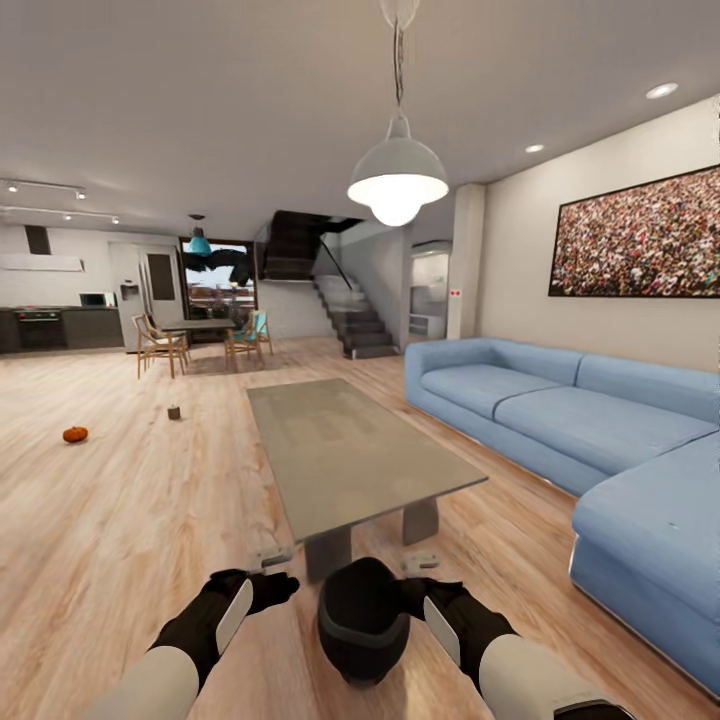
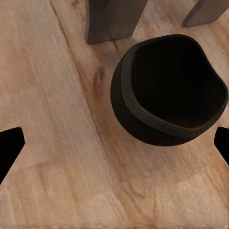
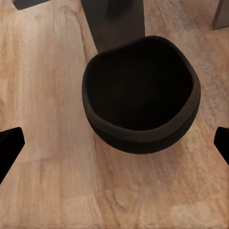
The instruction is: Place each of the two pumpkins and all three candles from the living room inside a cabinet in the living room (use any cabinet), then make sure every cabinet is closed, and position the cauldron so it is next to a table in the living room.
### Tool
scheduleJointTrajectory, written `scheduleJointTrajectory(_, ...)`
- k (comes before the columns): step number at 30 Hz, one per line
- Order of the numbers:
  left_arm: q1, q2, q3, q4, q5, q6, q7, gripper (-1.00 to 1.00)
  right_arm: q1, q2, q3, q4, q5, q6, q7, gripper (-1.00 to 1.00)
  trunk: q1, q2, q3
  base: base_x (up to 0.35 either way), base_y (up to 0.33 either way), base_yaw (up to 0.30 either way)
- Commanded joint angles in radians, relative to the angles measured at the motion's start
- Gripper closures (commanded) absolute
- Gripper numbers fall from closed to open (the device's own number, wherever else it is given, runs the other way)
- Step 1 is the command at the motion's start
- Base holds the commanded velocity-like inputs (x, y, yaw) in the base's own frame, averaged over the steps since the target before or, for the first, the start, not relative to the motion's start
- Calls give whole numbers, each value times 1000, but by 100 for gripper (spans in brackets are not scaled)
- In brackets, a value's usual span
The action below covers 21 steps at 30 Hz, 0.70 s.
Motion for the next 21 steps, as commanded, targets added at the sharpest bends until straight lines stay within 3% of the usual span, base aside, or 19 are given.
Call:
scheduleJointTrajectory(1,0,-1,6,-2,7,6,1,-100,-1,0,4,-2,-6,5,-1,-100,-5,7,2,-328,91,17)
scheduleJointTrajectory(7,0,0,6,-2,7,6,1,-100,0,0,4,-2,-6,6,4,-100,-28,49,21,-252,54,5)
scheduleJointTrajectory(21,0,0,6,-11,7,6,3,-100,0,0,4,-1,-6,8,6,-100,-81,147,54,-18,3,35)
